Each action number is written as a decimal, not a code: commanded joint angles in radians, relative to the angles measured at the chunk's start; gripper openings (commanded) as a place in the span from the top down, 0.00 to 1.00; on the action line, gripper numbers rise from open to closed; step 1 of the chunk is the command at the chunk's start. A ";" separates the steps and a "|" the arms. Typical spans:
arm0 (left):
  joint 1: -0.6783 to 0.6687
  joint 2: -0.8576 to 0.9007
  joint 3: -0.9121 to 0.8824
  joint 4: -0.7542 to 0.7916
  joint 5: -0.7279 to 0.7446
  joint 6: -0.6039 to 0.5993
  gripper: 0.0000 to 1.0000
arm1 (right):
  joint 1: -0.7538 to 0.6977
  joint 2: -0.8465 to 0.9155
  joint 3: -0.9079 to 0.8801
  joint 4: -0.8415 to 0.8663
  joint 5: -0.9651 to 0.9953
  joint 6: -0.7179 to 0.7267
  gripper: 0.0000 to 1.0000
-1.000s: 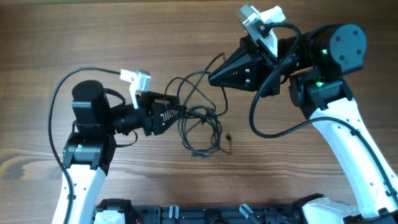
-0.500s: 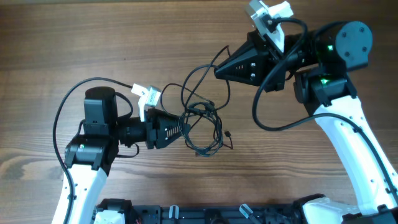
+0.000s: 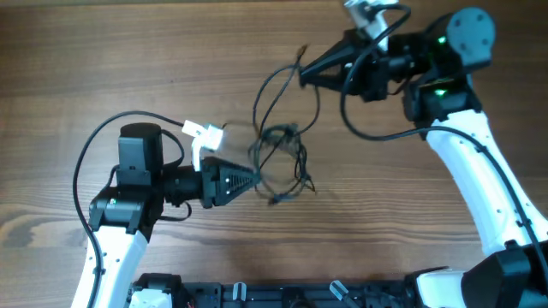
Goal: Untangle cables
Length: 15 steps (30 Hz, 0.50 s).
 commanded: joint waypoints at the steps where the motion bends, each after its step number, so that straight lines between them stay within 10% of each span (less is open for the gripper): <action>1: -0.005 -0.005 0.001 -0.047 -0.095 0.012 0.64 | -0.055 0.010 0.003 -0.037 -0.064 -0.031 0.96; 15: -0.005 -0.005 0.001 0.177 -0.133 0.004 0.49 | 0.007 0.010 -0.010 -0.186 -0.064 -0.130 0.96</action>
